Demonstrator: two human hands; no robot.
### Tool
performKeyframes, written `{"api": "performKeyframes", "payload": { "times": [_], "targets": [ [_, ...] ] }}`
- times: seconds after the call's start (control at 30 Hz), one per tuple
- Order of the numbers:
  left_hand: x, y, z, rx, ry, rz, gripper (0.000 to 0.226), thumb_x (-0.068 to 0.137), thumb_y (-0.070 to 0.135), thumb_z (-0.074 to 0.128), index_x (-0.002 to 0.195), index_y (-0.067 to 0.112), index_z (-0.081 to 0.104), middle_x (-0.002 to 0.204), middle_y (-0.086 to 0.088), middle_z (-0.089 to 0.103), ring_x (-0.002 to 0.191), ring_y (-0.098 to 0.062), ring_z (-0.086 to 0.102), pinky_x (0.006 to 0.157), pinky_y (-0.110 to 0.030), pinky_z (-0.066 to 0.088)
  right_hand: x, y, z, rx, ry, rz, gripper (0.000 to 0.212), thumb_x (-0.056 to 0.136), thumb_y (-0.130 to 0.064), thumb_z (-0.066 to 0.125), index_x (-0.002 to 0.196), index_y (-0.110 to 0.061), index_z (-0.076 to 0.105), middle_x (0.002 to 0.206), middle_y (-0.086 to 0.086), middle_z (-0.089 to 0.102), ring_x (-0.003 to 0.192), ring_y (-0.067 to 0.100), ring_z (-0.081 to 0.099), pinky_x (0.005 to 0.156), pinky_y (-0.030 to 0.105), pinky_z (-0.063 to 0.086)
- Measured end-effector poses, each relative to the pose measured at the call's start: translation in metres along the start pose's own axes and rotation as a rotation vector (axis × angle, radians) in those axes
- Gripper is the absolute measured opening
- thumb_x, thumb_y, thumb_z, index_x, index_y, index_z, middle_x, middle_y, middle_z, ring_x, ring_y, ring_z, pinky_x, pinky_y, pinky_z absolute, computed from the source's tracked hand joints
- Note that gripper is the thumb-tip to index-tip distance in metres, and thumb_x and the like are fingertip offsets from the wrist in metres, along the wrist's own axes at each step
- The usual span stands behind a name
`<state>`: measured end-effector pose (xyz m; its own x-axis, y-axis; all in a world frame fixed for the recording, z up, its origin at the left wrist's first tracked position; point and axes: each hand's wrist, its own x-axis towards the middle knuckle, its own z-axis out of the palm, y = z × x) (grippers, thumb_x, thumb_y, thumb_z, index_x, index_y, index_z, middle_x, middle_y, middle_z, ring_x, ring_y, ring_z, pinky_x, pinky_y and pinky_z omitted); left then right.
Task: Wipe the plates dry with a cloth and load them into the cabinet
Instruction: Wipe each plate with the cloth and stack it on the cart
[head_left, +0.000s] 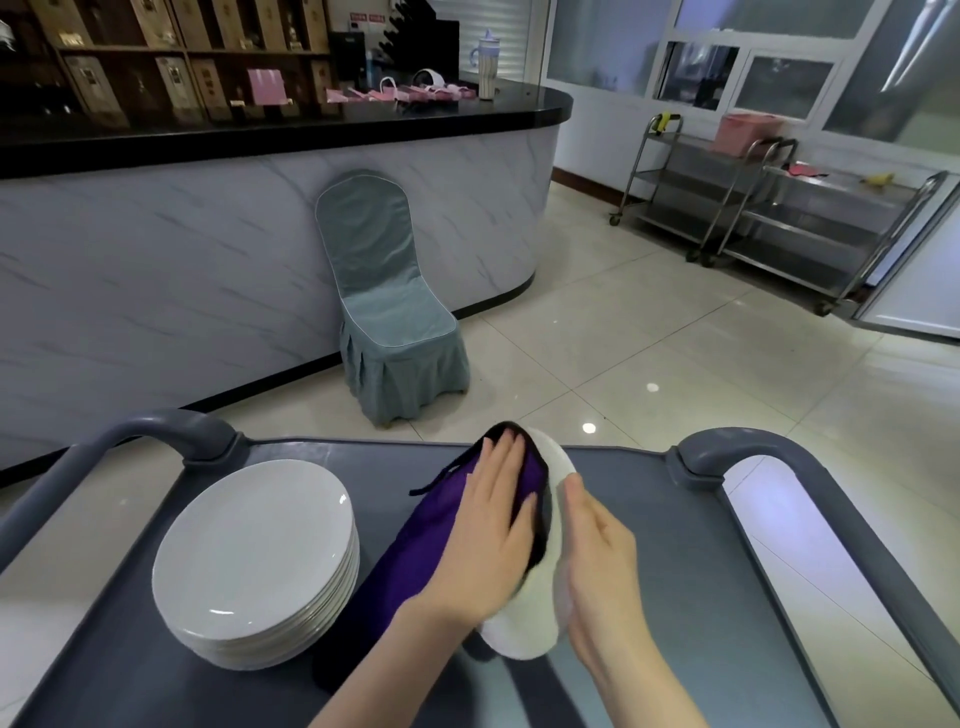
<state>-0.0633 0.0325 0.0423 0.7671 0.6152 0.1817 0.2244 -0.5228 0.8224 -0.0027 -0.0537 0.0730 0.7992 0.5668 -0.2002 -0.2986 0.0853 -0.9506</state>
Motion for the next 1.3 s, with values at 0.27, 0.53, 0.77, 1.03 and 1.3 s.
{"api": "performKeyframes", "payload": {
  "times": [0.27,0.53,0.77,1.03,1.3],
  "targets": [
    [-0.009,-0.002,0.008,-0.255,0.161,0.071,0.041,0.102,0.026,0.035,0.138,0.046,0.036,0.153,0.021,0.034,0.144,0.003,0.026,0.122,-0.037,0.021,-0.005,0.005,0.004,-0.003,0.010,0.003,0.029,0.101,-0.032,0.054,0.095,-0.020,0.080,0.093,0.001,0.079,0.089,0.014,0.074,0.077,0.027,0.056],
    [-0.025,-0.003,0.017,0.023,0.057,0.144,0.055,0.096,0.037,0.033,0.148,0.040,0.018,0.158,0.023,0.019,0.149,0.004,0.005,0.123,-0.031,0.003,0.004,-0.005,0.007,-0.012,0.010,-0.022,0.030,0.103,-0.032,0.051,0.097,-0.023,0.079,0.097,-0.001,0.079,0.095,0.012,0.074,0.078,0.025,0.055],
    [0.001,-0.003,-0.003,0.112,-0.027,0.175,0.049,0.104,0.029,0.023,0.152,0.036,0.012,0.163,0.019,0.010,0.149,0.004,-0.003,0.123,-0.030,-0.002,-0.006,0.002,0.002,0.020,-0.045,-0.010,0.033,0.103,-0.023,0.050,0.090,-0.020,0.081,0.097,0.003,0.079,0.092,0.010,0.074,0.069,0.016,0.055],
    [-0.007,-0.046,-0.016,-0.138,-0.014,-0.022,0.055,0.107,0.016,0.029,0.142,0.054,0.009,0.157,0.034,0.005,0.146,0.010,0.002,0.125,-0.030,0.004,0.006,-0.023,-0.034,-0.031,-0.093,0.089,0.036,0.100,-0.034,0.056,0.084,-0.009,0.078,0.091,0.010,0.076,0.077,0.020,0.068,0.072,0.034,0.052],
    [-0.002,-0.027,-0.007,0.176,-0.069,0.274,0.056,0.104,0.039,0.031,0.153,0.043,0.005,0.162,0.028,0.000,0.150,0.000,-0.002,0.122,-0.023,-0.001,0.008,-0.012,-0.027,-0.103,-0.182,0.152,0.030,0.102,-0.029,0.052,0.108,-0.014,0.077,0.108,0.009,0.077,0.103,0.024,0.073,0.084,0.036,0.056]
  ]
}}
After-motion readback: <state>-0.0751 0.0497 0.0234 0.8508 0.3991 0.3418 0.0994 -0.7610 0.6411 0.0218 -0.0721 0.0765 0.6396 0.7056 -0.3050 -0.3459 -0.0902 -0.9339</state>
